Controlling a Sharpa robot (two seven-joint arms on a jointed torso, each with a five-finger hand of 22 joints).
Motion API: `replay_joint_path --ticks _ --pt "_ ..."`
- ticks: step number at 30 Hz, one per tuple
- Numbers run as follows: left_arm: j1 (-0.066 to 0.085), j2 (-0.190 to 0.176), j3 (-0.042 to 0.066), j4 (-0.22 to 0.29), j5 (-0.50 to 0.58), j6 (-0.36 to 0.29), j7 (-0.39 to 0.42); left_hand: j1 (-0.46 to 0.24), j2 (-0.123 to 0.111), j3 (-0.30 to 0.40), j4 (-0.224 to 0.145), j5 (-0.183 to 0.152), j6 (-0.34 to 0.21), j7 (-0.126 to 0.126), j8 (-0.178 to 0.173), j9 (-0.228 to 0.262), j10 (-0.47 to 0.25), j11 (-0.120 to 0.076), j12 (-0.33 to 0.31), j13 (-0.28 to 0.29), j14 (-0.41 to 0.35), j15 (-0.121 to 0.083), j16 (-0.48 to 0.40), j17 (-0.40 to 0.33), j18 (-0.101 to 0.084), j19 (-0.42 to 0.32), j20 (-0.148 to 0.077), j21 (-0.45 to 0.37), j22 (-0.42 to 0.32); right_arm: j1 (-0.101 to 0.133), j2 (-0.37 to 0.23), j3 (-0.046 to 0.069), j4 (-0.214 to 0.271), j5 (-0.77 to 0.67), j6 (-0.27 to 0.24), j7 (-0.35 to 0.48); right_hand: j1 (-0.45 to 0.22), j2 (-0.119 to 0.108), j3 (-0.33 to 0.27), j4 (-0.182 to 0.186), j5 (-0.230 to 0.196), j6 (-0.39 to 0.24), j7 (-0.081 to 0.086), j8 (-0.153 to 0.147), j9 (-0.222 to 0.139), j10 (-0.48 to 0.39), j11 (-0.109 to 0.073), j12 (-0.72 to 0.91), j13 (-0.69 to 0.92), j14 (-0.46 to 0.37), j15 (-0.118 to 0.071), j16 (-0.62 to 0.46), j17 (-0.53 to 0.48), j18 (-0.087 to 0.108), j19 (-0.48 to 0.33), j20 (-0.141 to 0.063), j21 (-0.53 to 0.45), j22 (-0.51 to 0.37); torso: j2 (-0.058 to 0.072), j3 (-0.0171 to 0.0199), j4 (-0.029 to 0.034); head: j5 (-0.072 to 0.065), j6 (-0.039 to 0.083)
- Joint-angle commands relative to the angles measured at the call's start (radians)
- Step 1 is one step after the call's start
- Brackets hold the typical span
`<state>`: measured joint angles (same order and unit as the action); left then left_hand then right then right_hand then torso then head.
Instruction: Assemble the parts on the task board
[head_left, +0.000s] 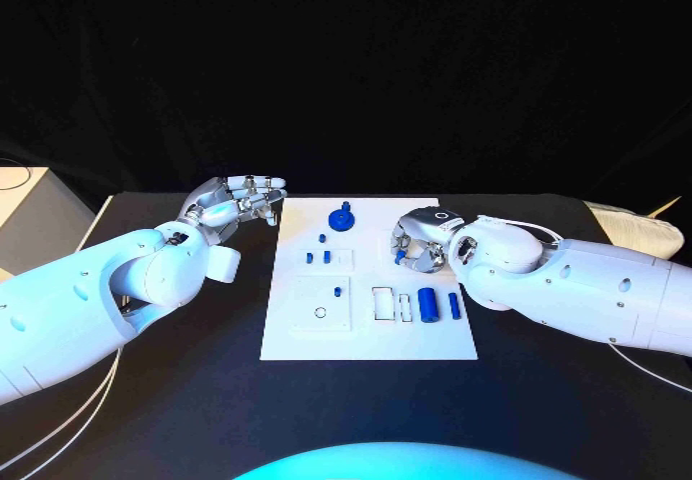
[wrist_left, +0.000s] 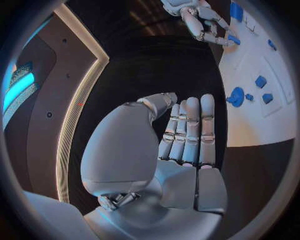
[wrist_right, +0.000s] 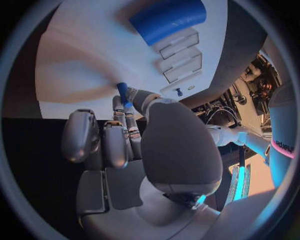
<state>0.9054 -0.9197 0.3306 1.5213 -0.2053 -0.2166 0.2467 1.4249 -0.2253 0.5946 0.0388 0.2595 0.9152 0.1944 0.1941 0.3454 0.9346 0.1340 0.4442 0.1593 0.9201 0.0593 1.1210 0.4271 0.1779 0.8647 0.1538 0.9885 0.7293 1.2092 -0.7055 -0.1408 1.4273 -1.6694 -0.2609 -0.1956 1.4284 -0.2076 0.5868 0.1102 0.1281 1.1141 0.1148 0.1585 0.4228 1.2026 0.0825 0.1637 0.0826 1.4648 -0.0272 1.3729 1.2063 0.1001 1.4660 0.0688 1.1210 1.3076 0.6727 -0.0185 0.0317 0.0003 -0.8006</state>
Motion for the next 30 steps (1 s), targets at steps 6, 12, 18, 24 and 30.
replay_joint_path --ticks 6,12,18,24,30 --pt "0.000 0.001 0.001 0.002 0.005 0.014 0.005 0.007 0.007 -0.005 -0.002 0.002 0.003 0.002 0.004 -0.001 -0.005 0.001 0.007 -0.002 -0.006 0.003 -0.006 -0.002 0.008 0.004 -0.001 -0.003 -0.001 -0.003 -0.010 -0.001 0.018 -0.025 -0.100 -0.011 0.005 0.033 0.028 -0.032 -0.008 0.006 -0.001 0.018 0.024 0.065 -0.039 -0.005 0.015 0.041 -0.010 0.006 -0.001 -0.021 0.031 -0.010 0.025 0.017 -0.001 -0.0002 0.0008 0.000 0.001" --pt "0.000 0.002 0.001 -0.002 0.005 0.014 0.005 0.007 0.007 -0.005 -0.002 0.002 0.003 0.002 0.004 -0.001 -0.005 0.001 0.007 -0.002 -0.006 0.003 -0.006 -0.002 0.008 0.004 -0.001 -0.003 -0.001 0.003 -0.047 0.011 0.087 -0.024 -0.136 -0.016 0.002 0.032 0.032 -0.038 -0.010 0.008 -0.002 0.020 0.028 0.069 -0.039 -0.007 0.017 0.041 -0.011 0.006 -0.002 -0.022 0.032 -0.011 0.033 0.022 -0.002 -0.0002 -0.0009 0.007 0.000" --pt "0.000 0.004 0.001 -0.007 0.006 0.014 0.005 0.007 0.007 -0.005 -0.002 0.002 0.003 0.002 0.004 -0.001 -0.005 0.001 0.007 -0.002 -0.006 0.003 -0.006 -0.002 0.008 0.004 -0.001 -0.003 -0.001 0.016 -0.074 0.027 0.178 -0.015 -0.150 -0.015 0.002 0.032 0.033 -0.039 -0.010 0.008 -0.002 0.021 0.028 0.070 -0.039 -0.007 0.018 0.041 -0.011 0.007 -0.001 -0.022 0.032 -0.011 0.033 0.022 -0.001 0.0001 -0.0013 0.012 0.001" --pt "0.000 0.008 0.001 -0.009 0.009 0.016 0.006 0.007 0.007 -0.005 -0.002 0.002 0.003 0.002 0.004 -0.001 -0.005 0.001 0.007 -0.002 -0.006 0.003 -0.006 -0.002 0.008 0.004 -0.001 -0.003 -0.001 0.016 -0.040 0.027 0.232 0.005 -0.133 -0.003 0.001 0.031 0.034 -0.042 -0.009 0.008 -0.002 0.022 0.030 0.071 -0.040 -0.009 0.019 0.042 -0.011 0.008 0.000 -0.022 0.033 -0.011 0.036 0.024 -0.001 0.0007 -0.0028 0.019 0.002" --pt "0.000 0.012 0.001 -0.010 0.010 0.018 0.006 0.007 0.007 -0.005 -0.002 0.002 0.003 0.002 0.004 -0.001 -0.005 0.001 0.007 -0.002 -0.006 0.003 -0.006 -0.002 0.008 0.004 -0.001 -0.003 -0.001 0.000 0.017 0.018 0.254 0.004 -0.121 0.009 -0.001 0.031 0.037 -0.044 -0.006 0.007 -0.001 0.023 0.031 0.072 -0.039 -0.011 0.019 0.041 -0.011 0.006 -0.004 -0.021 0.032 -0.011 0.030 0.021 -0.002 -0.0010 0.0010 0.021 0.002"
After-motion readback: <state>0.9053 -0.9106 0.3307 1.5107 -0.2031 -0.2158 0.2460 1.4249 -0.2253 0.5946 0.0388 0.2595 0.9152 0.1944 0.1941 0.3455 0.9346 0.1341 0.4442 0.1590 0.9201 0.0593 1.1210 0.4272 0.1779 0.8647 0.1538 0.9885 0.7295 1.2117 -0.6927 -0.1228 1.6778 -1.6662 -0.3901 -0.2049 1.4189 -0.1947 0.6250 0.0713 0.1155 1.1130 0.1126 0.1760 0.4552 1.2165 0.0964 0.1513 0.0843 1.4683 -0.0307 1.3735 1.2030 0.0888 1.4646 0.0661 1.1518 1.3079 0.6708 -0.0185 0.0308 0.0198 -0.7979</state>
